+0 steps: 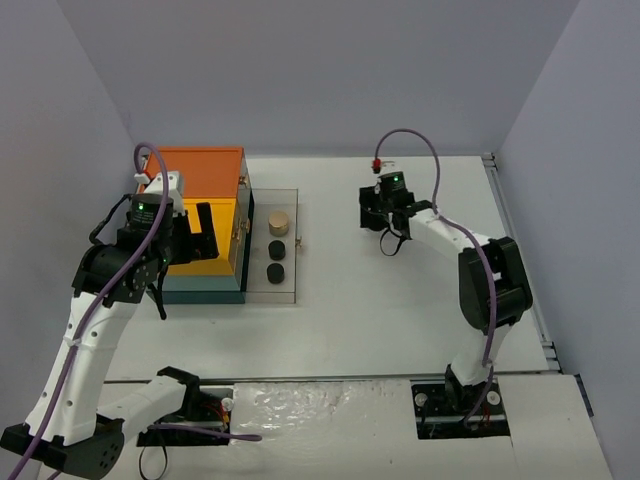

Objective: Organize the makeup

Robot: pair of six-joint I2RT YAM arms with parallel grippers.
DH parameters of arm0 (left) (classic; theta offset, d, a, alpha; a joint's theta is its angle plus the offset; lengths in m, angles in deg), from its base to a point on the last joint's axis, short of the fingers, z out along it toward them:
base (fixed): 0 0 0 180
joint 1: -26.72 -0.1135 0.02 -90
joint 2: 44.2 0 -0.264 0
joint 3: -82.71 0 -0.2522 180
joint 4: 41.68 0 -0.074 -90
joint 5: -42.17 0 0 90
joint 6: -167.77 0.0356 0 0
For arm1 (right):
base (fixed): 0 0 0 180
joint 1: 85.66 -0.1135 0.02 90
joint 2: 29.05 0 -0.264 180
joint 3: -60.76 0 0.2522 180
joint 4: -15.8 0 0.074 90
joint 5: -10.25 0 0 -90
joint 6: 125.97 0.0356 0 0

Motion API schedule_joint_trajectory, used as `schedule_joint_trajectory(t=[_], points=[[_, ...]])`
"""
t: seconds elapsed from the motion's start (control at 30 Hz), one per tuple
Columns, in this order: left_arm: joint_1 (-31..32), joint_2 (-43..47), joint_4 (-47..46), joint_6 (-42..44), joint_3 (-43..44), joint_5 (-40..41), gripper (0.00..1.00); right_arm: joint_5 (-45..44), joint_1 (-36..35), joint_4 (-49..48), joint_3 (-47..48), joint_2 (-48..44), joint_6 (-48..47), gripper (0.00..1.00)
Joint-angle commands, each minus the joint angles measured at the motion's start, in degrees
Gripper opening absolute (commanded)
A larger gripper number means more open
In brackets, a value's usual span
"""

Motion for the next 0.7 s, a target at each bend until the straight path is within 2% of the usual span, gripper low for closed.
schedule_joint_trajectory(t=[0.0,0.13,0.3,0.67], points=[[-0.4,0.7,-2.5,-0.1,0.9,-0.3,0.97,3.6,-13.5,-3.5,4.2,-5.4,-3.9,0.0],[-0.4,1.7,-1.7,-0.3,0.9,-0.2,0.97,4.1,-22.9,-5.4,8.6,-2.2,-6.7,0.0],[-0.4,2.9,-0.3,-0.3,1.3,0.6,0.97,6.6,-28.4,-8.6,12.5,1.9,-9.0,0.0],[-0.4,3.9,1.5,-0.4,1.2,1.4,0.97,13.6,-32.1,-12.0,18.4,10.9,-14.8,0.04]])
